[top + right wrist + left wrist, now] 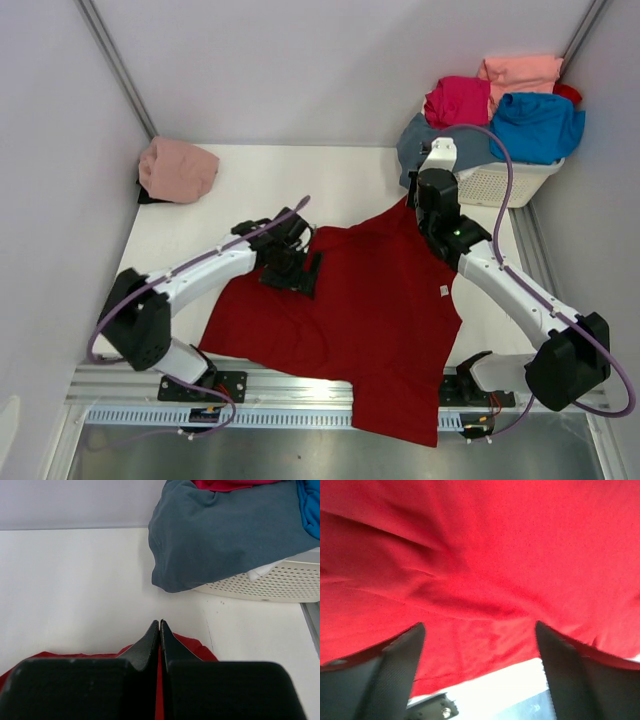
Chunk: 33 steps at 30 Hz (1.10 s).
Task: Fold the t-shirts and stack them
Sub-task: Flatten out the tshirt
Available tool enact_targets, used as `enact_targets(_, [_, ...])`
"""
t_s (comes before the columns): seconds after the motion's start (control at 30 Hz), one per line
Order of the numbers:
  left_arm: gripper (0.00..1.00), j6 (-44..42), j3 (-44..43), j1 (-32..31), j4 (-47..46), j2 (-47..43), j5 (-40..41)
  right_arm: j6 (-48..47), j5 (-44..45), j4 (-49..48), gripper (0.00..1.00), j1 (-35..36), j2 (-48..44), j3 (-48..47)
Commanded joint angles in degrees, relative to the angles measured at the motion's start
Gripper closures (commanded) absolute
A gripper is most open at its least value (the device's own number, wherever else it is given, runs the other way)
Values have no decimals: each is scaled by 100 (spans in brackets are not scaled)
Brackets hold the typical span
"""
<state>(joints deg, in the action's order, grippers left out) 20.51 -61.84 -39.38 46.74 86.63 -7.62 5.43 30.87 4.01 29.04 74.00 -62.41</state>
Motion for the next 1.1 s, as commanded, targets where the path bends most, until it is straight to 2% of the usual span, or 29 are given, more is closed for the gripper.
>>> enact_targets(0.0, [1, 400, -425, 403, -375, -743, 735, 54, -29, -155, 100, 41, -17, -263])
enact_targets(0.13, [1, 348, -556, 1350, -798, -956, 613, 63, -37, -129, 100, 58, -8, -254])
enact_targets(0.2, [1, 296, -908, 1607, -579, -508, 525, 55, -37, -111, 100, 84, -17, -263])
enact_targets(0.27, [1, 339, -1187, 1688, -483, 8, 1067, 37, -11, -120, 100, 102, -43, -245])
enact_targets(0.3, [1, 261, -1268, 1688, -464, 212, 1069, 28, -2, -120, 100, 102, -52, -236])
enact_targets(0.47, [1, 322, -2198, 1688, 228, 1635, 141, -42, 50, -129, 100, 102, -96, -245])
enact_targets(0.53, [1, 295, -2105, 1714, 222, 1778, -107, -60, 77, -137, 100, 102, -122, -236])
enact_targets(0.63, [1, 427, -1421, 1950, -671, 1586, -1063, -104, 147, -120, 100, 102, -140, -228])
enact_targets(0.77, [10, 261, -1408, 2039, -614, 1576, -873, -156, 191, -120, 100, 102, -175, -184])
enact_targets(0.83, [24, 216, -1497, 2039, -508, 1629, -636, -156, 209, -137, 100, 111, -184, -184])
enact_targets(1.0, [53, 208, -1585, 2039, -491, 1734, -706, -130, 191, -137, 100, 102, -122, -210])
enact_targets(1.07, [55, 190, -1629, 2039, -447, 1831, -689, -130, 200, -155, 100, 102, -114, -227])
